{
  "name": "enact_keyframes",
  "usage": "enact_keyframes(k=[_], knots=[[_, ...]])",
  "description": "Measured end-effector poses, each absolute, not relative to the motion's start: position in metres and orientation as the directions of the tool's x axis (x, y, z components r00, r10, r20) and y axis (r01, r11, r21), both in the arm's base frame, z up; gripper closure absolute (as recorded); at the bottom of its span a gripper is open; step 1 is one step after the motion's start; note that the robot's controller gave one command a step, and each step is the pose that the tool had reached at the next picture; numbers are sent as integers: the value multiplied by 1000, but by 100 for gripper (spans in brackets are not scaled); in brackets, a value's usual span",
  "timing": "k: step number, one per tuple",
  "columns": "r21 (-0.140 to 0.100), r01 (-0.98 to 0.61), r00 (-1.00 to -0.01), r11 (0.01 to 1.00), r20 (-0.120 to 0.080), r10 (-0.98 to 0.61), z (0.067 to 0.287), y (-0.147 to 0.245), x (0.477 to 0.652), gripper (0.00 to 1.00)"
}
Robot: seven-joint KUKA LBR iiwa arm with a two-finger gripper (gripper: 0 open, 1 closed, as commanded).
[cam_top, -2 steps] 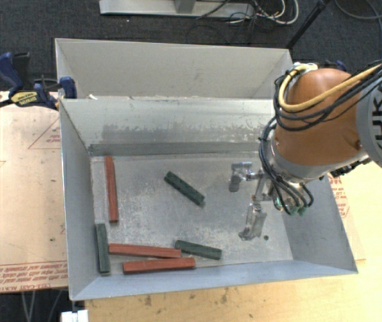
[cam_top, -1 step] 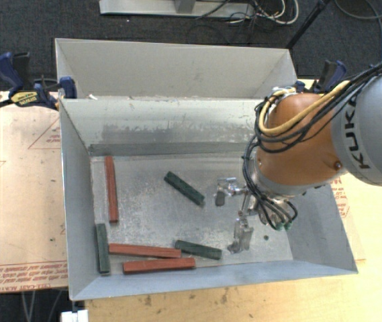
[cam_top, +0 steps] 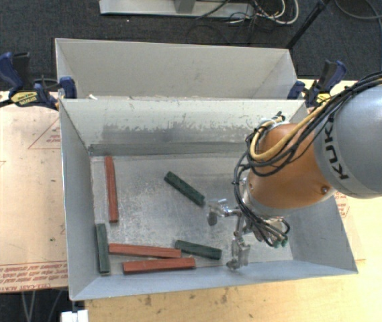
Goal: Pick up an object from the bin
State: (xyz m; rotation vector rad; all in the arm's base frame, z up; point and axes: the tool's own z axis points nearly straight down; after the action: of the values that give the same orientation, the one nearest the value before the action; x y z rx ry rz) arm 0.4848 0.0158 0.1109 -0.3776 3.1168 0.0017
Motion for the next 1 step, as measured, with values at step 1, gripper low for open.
enact_keyframes(k=[1], knots=[[0, 1, -1000, 1000, -2, 1, 70, 88, 489, 100]])
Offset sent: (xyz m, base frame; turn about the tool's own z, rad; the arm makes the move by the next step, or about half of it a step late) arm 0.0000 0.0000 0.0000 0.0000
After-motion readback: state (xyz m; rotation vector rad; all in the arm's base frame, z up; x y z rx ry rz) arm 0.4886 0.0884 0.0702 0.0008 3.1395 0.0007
